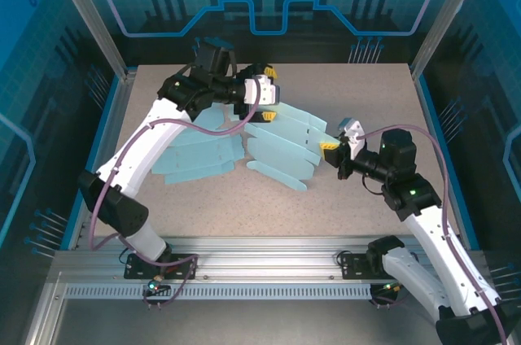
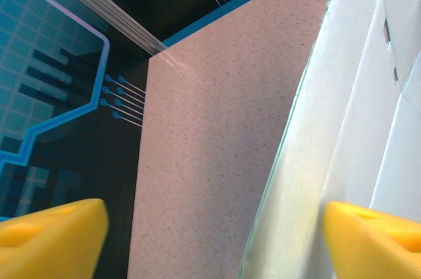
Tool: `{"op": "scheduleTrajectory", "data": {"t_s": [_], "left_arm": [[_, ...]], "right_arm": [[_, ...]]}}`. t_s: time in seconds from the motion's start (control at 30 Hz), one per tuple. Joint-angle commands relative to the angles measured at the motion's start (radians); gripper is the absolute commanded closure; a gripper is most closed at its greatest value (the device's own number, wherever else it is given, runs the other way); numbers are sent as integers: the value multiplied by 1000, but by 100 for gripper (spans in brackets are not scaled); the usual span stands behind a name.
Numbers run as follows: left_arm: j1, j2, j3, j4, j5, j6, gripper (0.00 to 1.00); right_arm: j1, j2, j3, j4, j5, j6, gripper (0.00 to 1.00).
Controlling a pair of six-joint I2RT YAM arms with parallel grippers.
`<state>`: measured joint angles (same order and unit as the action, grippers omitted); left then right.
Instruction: Fold the paper box
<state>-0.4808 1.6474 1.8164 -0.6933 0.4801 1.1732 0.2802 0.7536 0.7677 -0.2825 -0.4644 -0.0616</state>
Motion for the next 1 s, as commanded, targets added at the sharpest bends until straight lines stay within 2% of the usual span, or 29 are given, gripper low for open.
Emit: {"op": "scheduleTrajectory", "data": {"t_s": [0.0,0.1,0.2,0.23,0.4,0.57,0.83,0.9,0.97], "left_arm": [[-2,12,46,-92,43,65,28],[-3,26,45,-91,20,52,55],[-3,32,32,-69,-4,33,72],[-5,33,25,-65,-11,33,74],[-11,51,9,-62,-39,29,84],[-23,64,-5,-1,-112,-31,99],[-85,159,46,-3,-314,-145,100],[-90,210,79,1,-356,-171,100],[-94,255,107,10,-389,-185,100]], "right_arm": [[16,5,35,-1,-11,-14,100],[16,19,35,4,-1,-12,100],[17,35,36,11,5,-11,100],[17,41,35,15,7,-9,100],[17,93,37,32,18,-9,100],[13,159,61,34,46,12,100],[-33,340,160,-53,213,94,100],[-57,383,174,-60,241,130,97],[-75,418,187,-69,257,156,87]]}}
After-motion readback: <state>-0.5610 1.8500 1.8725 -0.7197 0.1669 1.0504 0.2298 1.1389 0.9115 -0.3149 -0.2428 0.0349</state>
